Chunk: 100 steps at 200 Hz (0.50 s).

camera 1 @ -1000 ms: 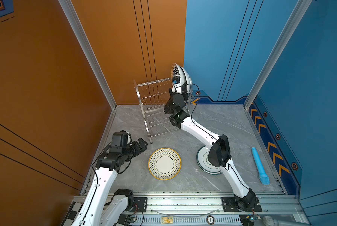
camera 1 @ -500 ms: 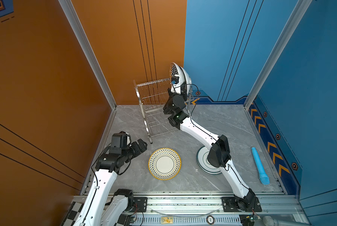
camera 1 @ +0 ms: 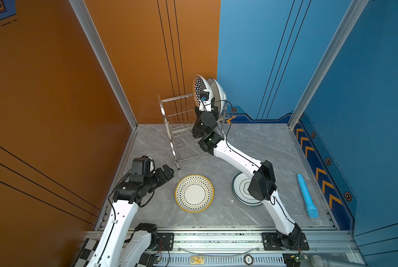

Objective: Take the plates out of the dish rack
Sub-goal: 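Lift the black-patterned plate up out of the rack with the right gripper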

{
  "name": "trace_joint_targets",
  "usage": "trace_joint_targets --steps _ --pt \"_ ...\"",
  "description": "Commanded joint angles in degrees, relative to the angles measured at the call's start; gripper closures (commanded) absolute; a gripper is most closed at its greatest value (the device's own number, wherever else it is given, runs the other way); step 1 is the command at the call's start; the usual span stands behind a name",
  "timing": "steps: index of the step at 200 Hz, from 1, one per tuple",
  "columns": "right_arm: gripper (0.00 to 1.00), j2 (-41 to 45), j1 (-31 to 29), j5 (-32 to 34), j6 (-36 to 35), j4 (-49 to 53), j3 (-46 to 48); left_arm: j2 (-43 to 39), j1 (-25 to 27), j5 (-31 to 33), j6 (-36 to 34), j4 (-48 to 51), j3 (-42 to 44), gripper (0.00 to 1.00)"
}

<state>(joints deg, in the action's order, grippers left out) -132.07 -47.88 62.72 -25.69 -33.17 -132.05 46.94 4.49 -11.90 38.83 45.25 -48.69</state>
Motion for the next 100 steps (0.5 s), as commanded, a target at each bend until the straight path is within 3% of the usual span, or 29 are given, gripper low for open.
trace_joint_targets --steps 1,51,100 --pt "1.0 7.3 0.48 -3.97 9.06 -0.64 -0.24 -0.59 -0.52 -0.34 0.02 0.93 1.02 0.02" --pt "1.0 10.88 2.99 -7.44 25.38 11.27 1.48 -0.45 -0.64 -0.2 0.21 0.97 1.24 0.02" --pt "1.0 12.87 6.11 -15.8 43.09 24.46 1.76 -0.62 -0.67 0.25 0.35 0.92 1.62 0.02"
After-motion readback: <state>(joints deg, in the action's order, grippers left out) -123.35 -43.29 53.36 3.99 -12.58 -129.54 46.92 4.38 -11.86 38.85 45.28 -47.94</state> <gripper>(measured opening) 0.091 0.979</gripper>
